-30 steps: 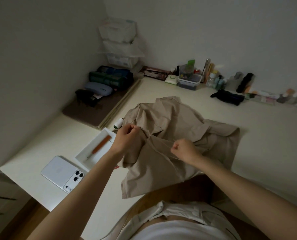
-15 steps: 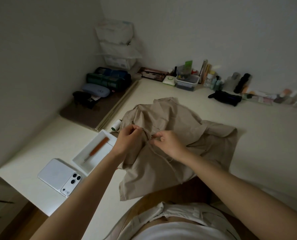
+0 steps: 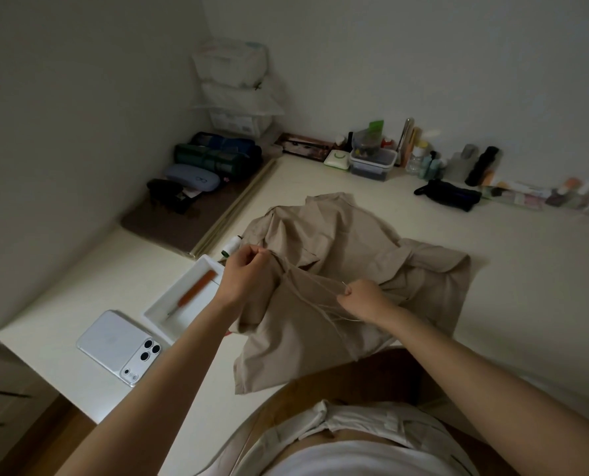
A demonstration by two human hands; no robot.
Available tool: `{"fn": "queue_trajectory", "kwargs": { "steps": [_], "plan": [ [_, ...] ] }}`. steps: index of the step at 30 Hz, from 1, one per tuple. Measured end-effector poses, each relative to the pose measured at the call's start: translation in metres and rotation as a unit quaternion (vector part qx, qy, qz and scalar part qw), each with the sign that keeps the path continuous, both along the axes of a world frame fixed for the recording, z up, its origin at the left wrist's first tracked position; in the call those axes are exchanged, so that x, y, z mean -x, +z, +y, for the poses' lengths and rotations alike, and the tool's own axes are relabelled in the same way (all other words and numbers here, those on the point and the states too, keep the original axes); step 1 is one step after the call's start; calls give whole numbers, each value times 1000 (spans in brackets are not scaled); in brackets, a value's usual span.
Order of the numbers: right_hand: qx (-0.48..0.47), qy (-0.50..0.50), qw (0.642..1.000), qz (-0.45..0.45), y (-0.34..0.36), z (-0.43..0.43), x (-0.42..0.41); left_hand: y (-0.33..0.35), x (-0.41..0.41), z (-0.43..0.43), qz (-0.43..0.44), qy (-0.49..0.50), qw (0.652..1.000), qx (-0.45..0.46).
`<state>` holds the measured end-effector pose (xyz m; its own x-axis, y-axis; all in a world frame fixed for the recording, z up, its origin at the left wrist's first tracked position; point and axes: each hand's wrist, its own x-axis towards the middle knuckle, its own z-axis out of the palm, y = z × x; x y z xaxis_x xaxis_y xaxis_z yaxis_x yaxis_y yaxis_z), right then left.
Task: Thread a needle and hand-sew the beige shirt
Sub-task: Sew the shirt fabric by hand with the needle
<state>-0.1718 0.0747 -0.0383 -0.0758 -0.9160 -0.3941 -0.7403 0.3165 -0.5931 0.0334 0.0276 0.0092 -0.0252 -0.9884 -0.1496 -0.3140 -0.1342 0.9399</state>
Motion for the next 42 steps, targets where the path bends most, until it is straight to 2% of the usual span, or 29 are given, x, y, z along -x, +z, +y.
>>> {"fn": "queue_trajectory", "kwargs": {
  "steps": [3,7,10,20,28,42],
  "plan": [
    [40,-7,999,35,5,-3,3,1,2,2,1,-2,1000,2],
    [154,-7,987,-51,26,-12,-14,1,7,5,-5,-4,1000,0],
    [145,18,985,-93,35,-21,-33,2,12,6,-10,-11,1000,8],
    [160,18,985,-59,29,-35,-44,4,13,7,9,7,1000,25],
    [74,40,996,-7,6,-12,-10,2,9,1,-5,19,999,34],
    [-69,77,992,72,-4,3,22,5,23,-6,22,31,998,48]
  ]
}}
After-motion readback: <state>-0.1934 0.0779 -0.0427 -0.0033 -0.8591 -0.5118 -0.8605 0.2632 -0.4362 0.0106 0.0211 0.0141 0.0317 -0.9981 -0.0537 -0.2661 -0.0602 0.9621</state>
